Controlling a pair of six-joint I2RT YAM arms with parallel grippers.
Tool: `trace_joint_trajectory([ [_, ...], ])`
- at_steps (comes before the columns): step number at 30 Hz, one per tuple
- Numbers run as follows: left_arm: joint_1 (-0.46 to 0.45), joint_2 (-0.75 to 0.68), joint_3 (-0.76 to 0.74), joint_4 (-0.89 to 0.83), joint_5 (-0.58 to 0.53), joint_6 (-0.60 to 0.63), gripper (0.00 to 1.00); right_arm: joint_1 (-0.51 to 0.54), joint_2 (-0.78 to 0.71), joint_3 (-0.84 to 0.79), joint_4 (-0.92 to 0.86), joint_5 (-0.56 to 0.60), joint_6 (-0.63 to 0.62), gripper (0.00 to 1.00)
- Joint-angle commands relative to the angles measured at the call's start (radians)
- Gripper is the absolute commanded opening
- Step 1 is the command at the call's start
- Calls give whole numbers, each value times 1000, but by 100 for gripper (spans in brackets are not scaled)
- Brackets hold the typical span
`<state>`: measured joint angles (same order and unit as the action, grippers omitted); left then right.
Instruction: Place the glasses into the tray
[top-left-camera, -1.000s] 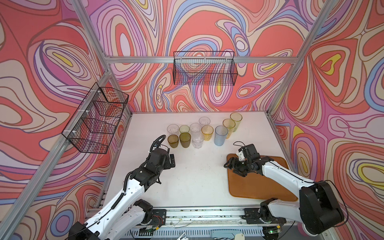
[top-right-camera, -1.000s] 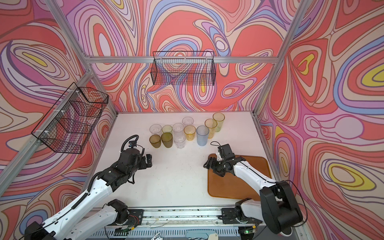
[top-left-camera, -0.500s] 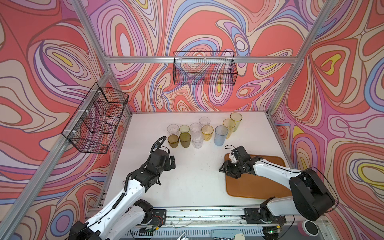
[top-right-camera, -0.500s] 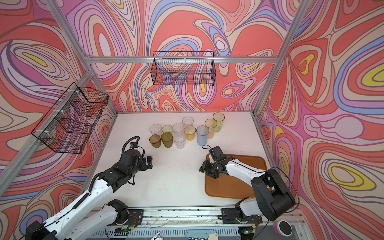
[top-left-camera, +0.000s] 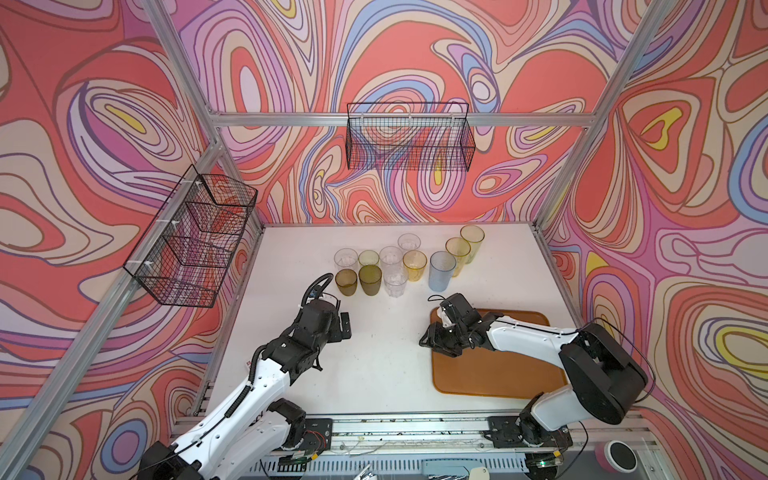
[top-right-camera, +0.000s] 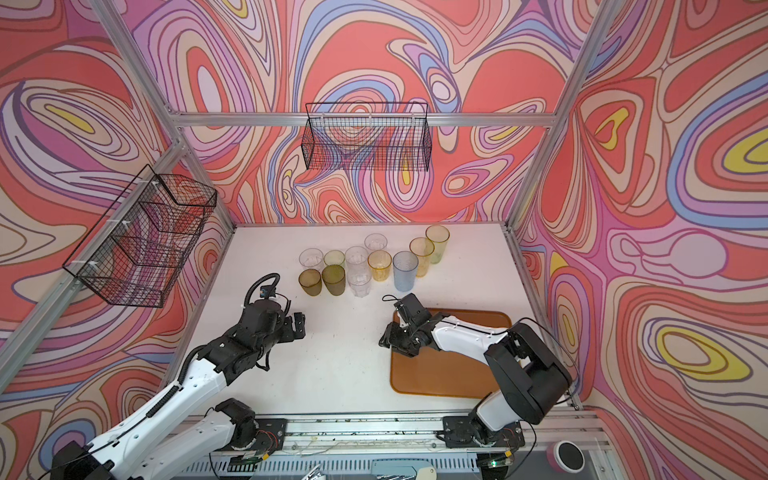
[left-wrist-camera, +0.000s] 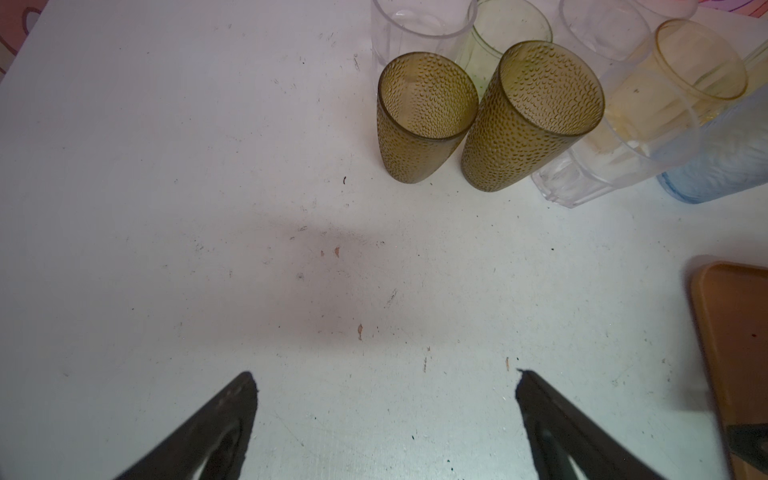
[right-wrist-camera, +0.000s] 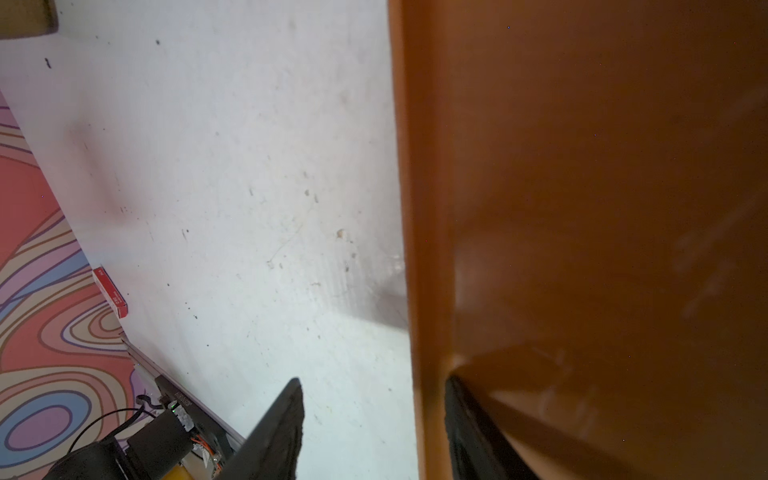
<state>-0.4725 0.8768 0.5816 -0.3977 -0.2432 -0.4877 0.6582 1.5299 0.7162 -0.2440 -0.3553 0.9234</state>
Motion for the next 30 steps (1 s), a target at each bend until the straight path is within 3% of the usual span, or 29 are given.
trace_joint_trajectory([
  [1, -3, -10, -11, -5, -17, -17, 100, 63, 55, 28, 77, 4, 63, 55],
  [12, -3, -44, 0, -69, -57, -46, 100, 163, 194, 126, 197, -17, 127, 55],
  [21, -4, -154, -27, -130, -77, -110, 100, 209, 346, 228, 286, -66, 153, 54],
  [30, -3, -217, -19, -169, -113, -119, 100, 212, 299, 240, 240, -5, 115, 57],
])
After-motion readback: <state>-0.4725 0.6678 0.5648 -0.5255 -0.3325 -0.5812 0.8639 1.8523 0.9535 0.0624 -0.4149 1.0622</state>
